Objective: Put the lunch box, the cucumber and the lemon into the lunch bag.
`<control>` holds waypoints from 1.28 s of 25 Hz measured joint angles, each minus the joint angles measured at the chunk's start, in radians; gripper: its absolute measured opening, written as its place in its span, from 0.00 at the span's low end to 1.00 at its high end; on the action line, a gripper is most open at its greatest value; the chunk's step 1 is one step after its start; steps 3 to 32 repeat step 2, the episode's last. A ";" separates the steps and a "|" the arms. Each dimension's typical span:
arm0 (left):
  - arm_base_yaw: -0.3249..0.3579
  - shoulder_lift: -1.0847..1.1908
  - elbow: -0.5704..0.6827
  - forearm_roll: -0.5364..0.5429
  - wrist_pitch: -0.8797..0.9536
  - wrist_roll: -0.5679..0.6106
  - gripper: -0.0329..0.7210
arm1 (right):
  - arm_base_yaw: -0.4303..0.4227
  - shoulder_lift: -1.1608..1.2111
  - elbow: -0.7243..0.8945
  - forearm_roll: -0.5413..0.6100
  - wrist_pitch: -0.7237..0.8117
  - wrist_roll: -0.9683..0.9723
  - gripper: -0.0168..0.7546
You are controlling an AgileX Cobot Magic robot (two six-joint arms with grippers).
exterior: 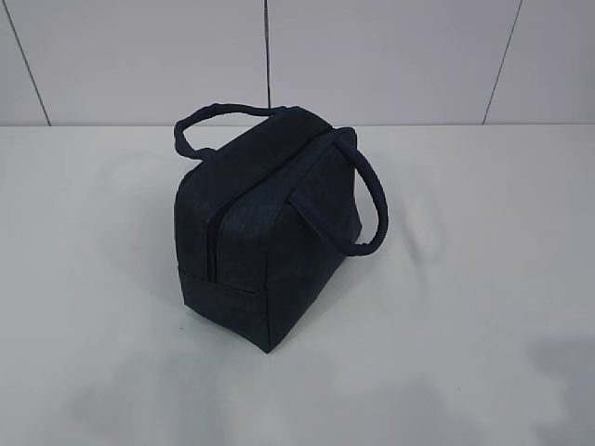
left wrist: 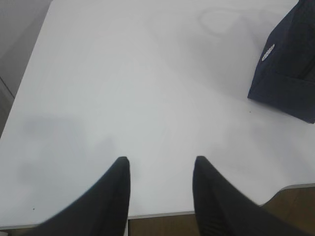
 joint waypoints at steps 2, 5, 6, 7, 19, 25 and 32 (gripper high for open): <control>0.000 0.000 0.000 0.000 0.000 0.000 0.45 | 0.000 0.000 0.000 0.000 0.000 0.000 0.43; 0.000 0.000 0.000 0.000 0.000 0.000 0.45 | 0.000 0.000 0.000 0.000 0.000 0.000 0.43; 0.000 0.000 0.000 0.000 0.000 0.000 0.45 | 0.000 0.000 0.000 0.000 0.000 0.000 0.43; 0.000 0.000 0.000 0.000 0.000 0.000 0.45 | 0.000 0.000 0.000 0.000 0.000 0.000 0.43; 0.000 0.000 0.000 0.000 0.000 0.000 0.45 | 0.000 0.000 0.000 0.000 0.000 0.000 0.43; 0.000 0.000 0.000 0.000 0.000 0.000 0.45 | 0.000 0.000 0.000 0.000 0.000 0.000 0.43; 0.000 0.000 0.000 0.000 0.000 0.000 0.45 | 0.000 0.000 0.000 0.000 0.000 0.000 0.43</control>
